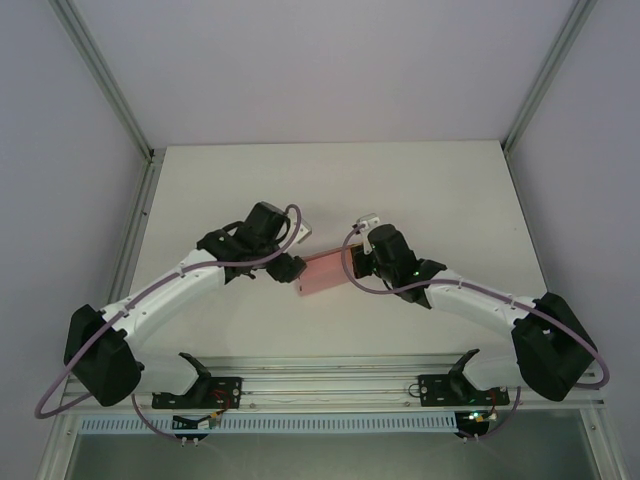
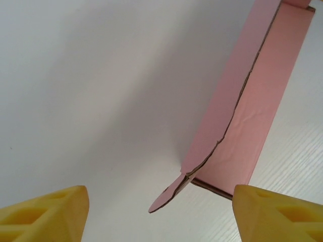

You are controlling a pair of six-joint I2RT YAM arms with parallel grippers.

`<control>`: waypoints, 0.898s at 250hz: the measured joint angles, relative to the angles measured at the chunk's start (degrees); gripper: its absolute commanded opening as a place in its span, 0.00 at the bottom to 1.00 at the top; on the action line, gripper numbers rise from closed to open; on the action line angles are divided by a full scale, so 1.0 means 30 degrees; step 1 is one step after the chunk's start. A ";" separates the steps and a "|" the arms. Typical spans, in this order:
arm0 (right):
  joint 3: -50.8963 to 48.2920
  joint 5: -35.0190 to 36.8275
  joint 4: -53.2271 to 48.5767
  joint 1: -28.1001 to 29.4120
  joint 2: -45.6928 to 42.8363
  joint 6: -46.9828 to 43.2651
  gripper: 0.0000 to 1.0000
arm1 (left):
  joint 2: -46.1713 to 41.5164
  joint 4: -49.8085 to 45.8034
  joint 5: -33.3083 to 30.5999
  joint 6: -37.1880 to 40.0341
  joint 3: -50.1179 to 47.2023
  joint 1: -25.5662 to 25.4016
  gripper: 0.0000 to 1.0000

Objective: Assemble paper box

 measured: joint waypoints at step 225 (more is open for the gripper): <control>0.0998 0.0656 -0.1384 0.0284 0.0481 0.0051 0.00 | 0.2419 -0.0423 -0.0007 -0.1246 0.0809 0.0270 0.01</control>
